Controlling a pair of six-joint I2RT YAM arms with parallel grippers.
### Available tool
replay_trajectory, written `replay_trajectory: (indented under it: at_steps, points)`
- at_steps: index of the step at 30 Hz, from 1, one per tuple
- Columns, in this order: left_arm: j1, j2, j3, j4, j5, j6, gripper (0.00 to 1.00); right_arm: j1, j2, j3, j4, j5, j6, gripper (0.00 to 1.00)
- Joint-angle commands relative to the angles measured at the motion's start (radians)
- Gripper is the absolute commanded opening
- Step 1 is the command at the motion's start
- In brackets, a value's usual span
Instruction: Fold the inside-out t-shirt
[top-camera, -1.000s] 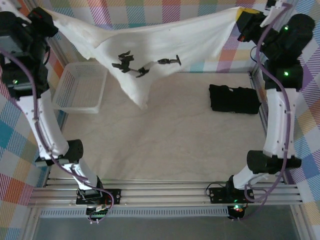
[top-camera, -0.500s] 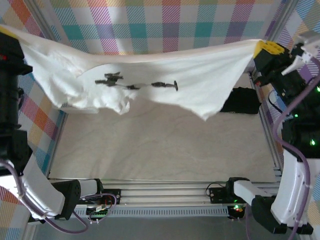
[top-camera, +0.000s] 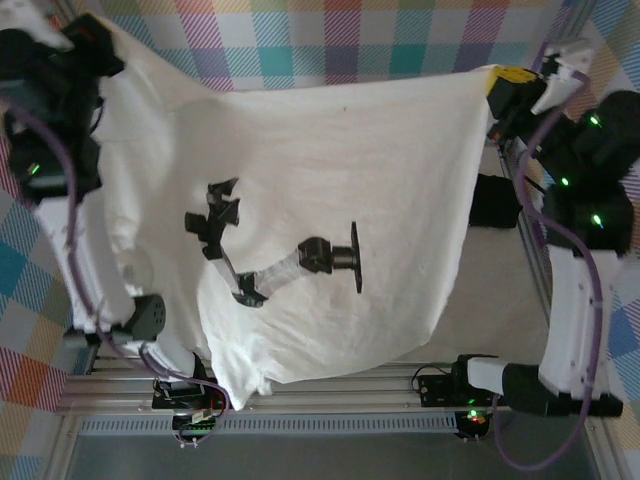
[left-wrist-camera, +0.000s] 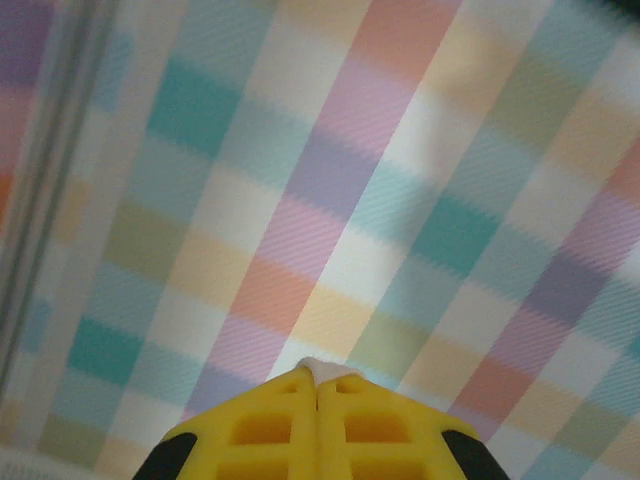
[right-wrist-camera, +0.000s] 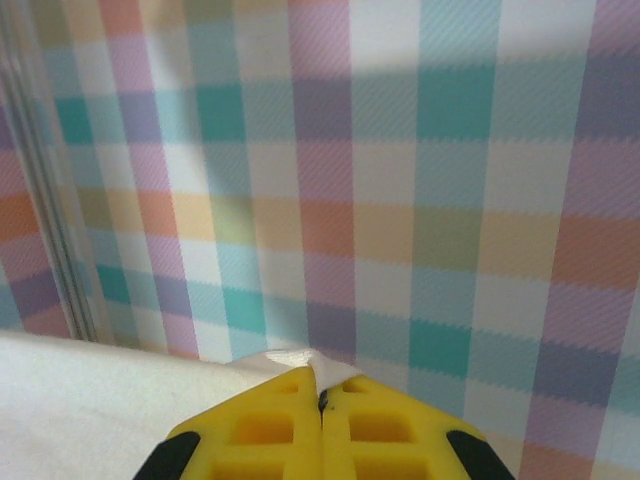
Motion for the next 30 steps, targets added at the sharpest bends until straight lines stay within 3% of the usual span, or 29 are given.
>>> replay_trajectory:
  at_steps: [1, 5, 8, 10, 13, 15, 17, 20, 22, 26, 30]
  points:
    - [-0.032, 0.117, -0.007, 0.027, -0.005, 0.027, 0.0, 0.003, 0.119, -0.045, 0.093, 0.014, -0.011, 0.0]
    - [-0.056, 0.3, -0.005, 0.079, 0.001, 0.023, 0.0, 0.035, 0.308, -0.067, 0.189, 0.051, -0.03, 0.0]
    - [-0.073, 0.451, 0.018, 0.119, -0.008, 0.012, 0.08, 0.059, 0.493, -0.011, 0.235, 0.106, -0.029, 0.01]
    - [-0.079, 0.575, 0.109, 0.108, -0.009, -0.007, 0.17, 0.073, 0.656, 0.097, 0.224, 0.135, -0.019, 0.09]
    - [-0.082, 0.735, 0.293, 0.032, 0.005, -0.041, 0.34, 0.089, 0.917, 0.428, 0.03, 0.164, -0.01, 0.24]
    - [-0.083, 0.743, 0.293, -0.005, 0.021, -0.061, 0.51, 0.095, 1.038, 0.629, -0.138, 0.186, -0.016, 0.3]
    - [-0.087, 0.713, 0.252, -0.055, 0.027, -0.07, 0.58, 0.099, 1.054, 0.655, -0.215, 0.202, -0.018, 0.34]
    - [-0.097, 0.603, 0.073, -0.088, 0.063, -0.087, 0.63, 0.101, 0.926, 0.407, -0.183, 0.215, -0.006, 0.41]
    - [-0.119, 0.472, -0.177, -0.014, 0.091, -0.092, 0.63, 0.102, 0.786, 0.16, -0.107, 0.225, 0.013, 0.45]
    - [-0.221, 0.148, -0.806, 0.338, 0.16, -0.118, 0.65, 0.114, 0.532, -0.293, -0.046, 0.236, 0.093, 0.47]
    - [-0.428, -0.053, -1.306, 0.765, 0.239, -0.022, 0.65, 0.131, 0.346, -0.658, -0.053, 0.262, 0.173, 0.53]
